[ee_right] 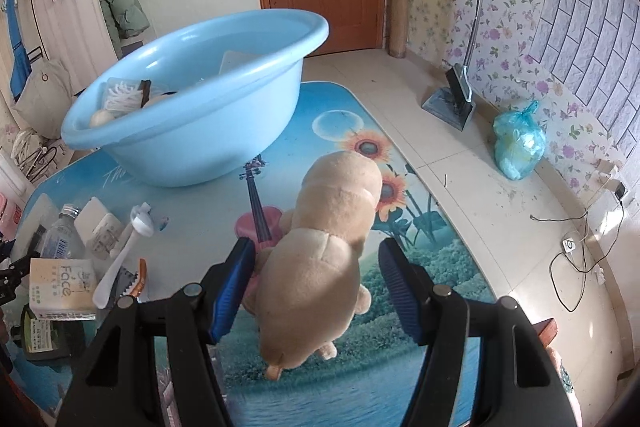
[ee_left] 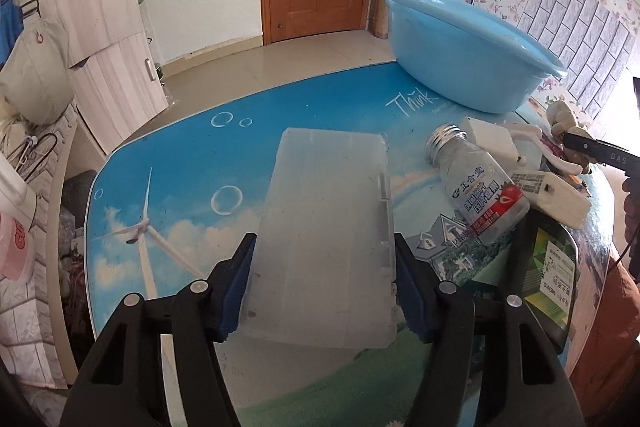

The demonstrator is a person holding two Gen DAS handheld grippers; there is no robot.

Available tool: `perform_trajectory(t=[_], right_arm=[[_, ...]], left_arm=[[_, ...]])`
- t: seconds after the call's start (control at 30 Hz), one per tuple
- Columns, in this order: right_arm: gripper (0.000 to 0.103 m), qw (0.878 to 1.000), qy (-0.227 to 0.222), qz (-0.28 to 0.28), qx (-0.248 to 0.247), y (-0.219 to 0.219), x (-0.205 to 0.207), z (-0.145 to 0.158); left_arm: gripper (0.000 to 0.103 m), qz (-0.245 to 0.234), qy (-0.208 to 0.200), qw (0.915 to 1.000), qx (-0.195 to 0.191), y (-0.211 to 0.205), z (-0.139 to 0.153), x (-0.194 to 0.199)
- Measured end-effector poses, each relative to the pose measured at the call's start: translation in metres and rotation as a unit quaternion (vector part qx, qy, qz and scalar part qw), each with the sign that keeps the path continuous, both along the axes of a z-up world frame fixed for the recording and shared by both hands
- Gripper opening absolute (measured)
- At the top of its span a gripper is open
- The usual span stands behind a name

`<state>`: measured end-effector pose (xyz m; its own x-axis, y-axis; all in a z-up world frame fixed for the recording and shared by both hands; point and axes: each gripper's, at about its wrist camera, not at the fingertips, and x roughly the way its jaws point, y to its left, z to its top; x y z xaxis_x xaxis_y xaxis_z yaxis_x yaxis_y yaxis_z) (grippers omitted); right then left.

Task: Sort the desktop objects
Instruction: 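Grasp the clear plastic box with left gripper while right grasps the beige plush dog, then lift the plastic box and plush dog and carry both over the blue basin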

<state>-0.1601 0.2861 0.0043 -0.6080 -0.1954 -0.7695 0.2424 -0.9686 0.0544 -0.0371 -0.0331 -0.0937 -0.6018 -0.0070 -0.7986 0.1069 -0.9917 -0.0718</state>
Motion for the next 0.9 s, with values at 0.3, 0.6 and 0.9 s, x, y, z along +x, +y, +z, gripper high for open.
perform_trajectory(t=[0.3, 0.6, 0.9], right_arm=[[0.046, 0.999, 0.011, 0.052, -0.011, -0.007, 0.027, 0.012], [0.046, 0.995, 0.018, 0.096, 0.001, -0.016, 0.062, 0.023], [0.048, 0.994, 0.005, 0.105, 0.006, -0.016, 0.064, 0.018]], left_arm=[[0.063, 0.024, -0.004, 0.9996, 0.013, 0.004, 0.007, 0.035], [0.063, 0.017, -0.015, 0.9997, 0.008, 0.015, 0.008, 0.049], [0.063, 0.015, -0.019, 0.9997, 0.004, 0.016, 0.004, 0.044]])
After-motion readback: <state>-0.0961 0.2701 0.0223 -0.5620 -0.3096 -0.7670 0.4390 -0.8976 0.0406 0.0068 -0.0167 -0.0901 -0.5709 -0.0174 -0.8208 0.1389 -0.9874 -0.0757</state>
